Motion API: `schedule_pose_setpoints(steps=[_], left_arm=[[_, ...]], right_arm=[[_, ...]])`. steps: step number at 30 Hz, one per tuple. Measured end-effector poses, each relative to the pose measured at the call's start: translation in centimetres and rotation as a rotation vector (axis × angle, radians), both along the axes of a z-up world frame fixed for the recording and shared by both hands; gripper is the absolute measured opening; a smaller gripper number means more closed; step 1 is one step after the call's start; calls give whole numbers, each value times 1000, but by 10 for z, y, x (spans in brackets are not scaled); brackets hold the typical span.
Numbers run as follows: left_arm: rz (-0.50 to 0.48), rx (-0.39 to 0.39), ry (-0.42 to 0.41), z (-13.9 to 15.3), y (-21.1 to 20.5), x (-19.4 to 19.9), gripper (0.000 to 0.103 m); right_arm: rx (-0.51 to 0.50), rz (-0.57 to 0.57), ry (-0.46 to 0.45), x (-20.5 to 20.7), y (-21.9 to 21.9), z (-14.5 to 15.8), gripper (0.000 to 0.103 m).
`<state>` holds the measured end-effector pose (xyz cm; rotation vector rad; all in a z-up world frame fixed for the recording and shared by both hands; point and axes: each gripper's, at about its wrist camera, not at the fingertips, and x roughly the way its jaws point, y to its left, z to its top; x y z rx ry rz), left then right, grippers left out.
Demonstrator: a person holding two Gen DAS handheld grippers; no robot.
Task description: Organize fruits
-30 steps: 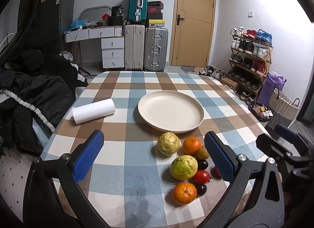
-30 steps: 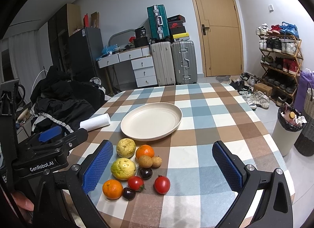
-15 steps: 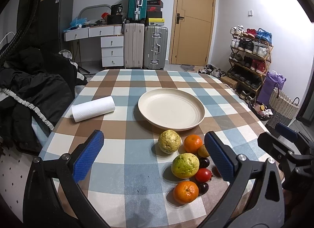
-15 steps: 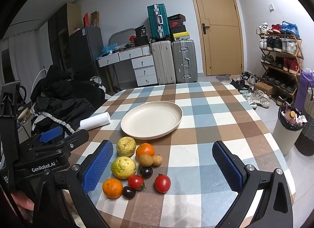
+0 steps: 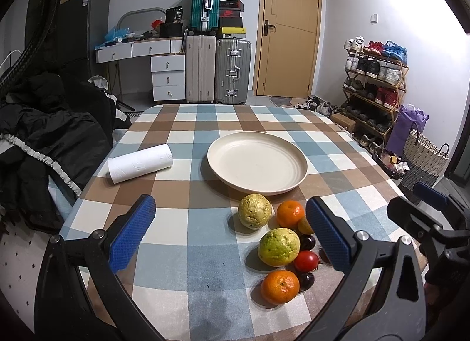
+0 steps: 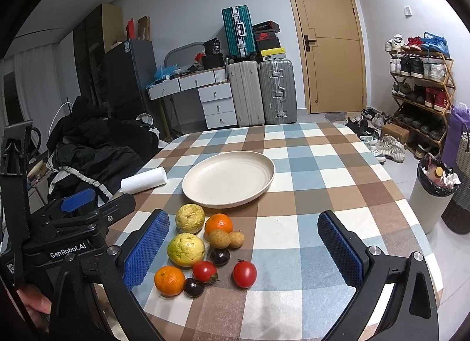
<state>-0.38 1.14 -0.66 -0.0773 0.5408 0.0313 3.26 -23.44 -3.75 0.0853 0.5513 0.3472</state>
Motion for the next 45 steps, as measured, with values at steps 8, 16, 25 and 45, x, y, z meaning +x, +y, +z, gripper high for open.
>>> schedule_pose_setpoints(steps=[8,16,25,45], left_arm=[[-6,-2,4,-5,-2,1,102],[-61,-61,54,-25,-2,20,102],[-176,-224,173,-47,10,68,102],[-329,-464,407,-105,44,178,99]], right_arm=[[-1,2,7,1,1,-3,103],[20,-27,5,13,-7,-6,103],[37,-38,23,40,-14,-18,103],[62,8,130,108,-13,-53,103]])
